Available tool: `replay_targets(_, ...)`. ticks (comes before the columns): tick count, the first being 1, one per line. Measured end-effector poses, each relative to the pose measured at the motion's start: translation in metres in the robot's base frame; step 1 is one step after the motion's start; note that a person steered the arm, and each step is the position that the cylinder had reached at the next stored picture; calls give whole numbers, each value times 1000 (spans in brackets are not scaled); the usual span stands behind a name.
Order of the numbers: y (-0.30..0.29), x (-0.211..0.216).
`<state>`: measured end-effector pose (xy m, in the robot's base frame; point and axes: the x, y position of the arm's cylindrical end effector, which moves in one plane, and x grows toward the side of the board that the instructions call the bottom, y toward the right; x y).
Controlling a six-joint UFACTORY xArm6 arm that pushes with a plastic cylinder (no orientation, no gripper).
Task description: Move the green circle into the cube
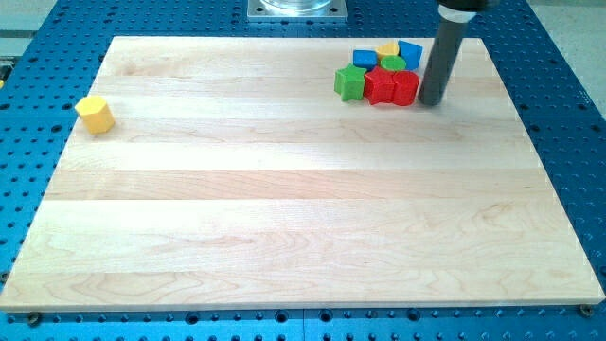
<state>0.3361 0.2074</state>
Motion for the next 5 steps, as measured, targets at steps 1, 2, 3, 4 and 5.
replay_targets(1, 14, -46)
replay_targets(2, 4, -64)
replay_targets(3, -26, -61)
replay_targets(4, -43, -61)
replay_targets(5, -45, -61)
